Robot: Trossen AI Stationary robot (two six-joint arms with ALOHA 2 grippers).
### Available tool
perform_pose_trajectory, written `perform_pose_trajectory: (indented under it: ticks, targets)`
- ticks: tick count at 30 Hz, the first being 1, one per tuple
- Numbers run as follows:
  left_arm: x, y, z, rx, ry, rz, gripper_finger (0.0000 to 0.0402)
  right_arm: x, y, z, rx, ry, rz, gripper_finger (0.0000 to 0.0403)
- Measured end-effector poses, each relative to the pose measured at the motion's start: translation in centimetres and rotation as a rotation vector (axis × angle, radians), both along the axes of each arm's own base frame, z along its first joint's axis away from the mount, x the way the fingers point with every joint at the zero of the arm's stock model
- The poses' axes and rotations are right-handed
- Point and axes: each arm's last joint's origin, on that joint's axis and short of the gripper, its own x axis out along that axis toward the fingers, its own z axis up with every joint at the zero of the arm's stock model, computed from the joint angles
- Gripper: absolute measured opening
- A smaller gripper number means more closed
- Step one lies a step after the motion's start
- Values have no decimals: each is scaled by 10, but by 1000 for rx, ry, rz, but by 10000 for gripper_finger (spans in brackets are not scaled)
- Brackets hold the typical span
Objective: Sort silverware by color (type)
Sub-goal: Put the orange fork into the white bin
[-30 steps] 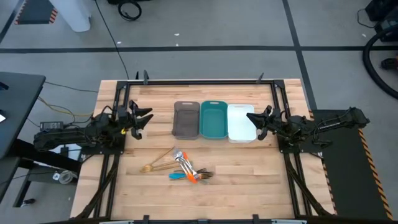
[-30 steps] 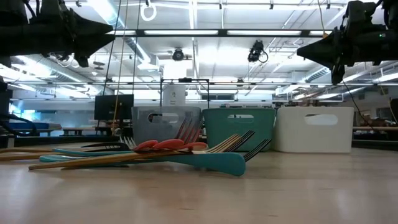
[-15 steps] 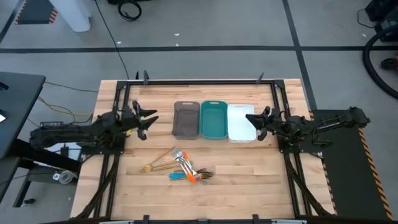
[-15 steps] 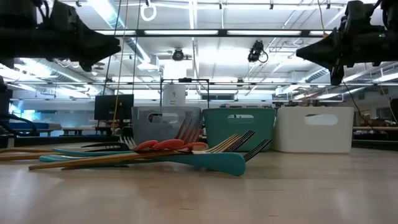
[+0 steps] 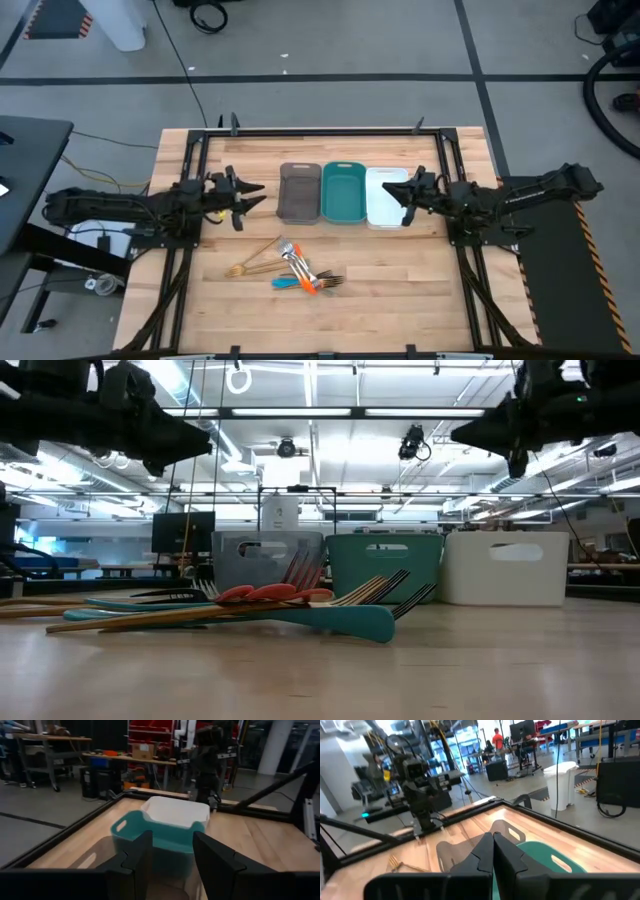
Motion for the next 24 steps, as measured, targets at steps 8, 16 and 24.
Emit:
perform_pose_trajectory:
  ticks: [8,16,24]
  targets:
    - [6,-9,7,15,78,-19,151,36,4,16,-44,87,6,9]
    - [7,-17,12,19,90,-43,151,71,9,31,-81,127,56,9]
    - [8,-22,15,11,164,-58,151,98,13,36,-91,156,88,9]
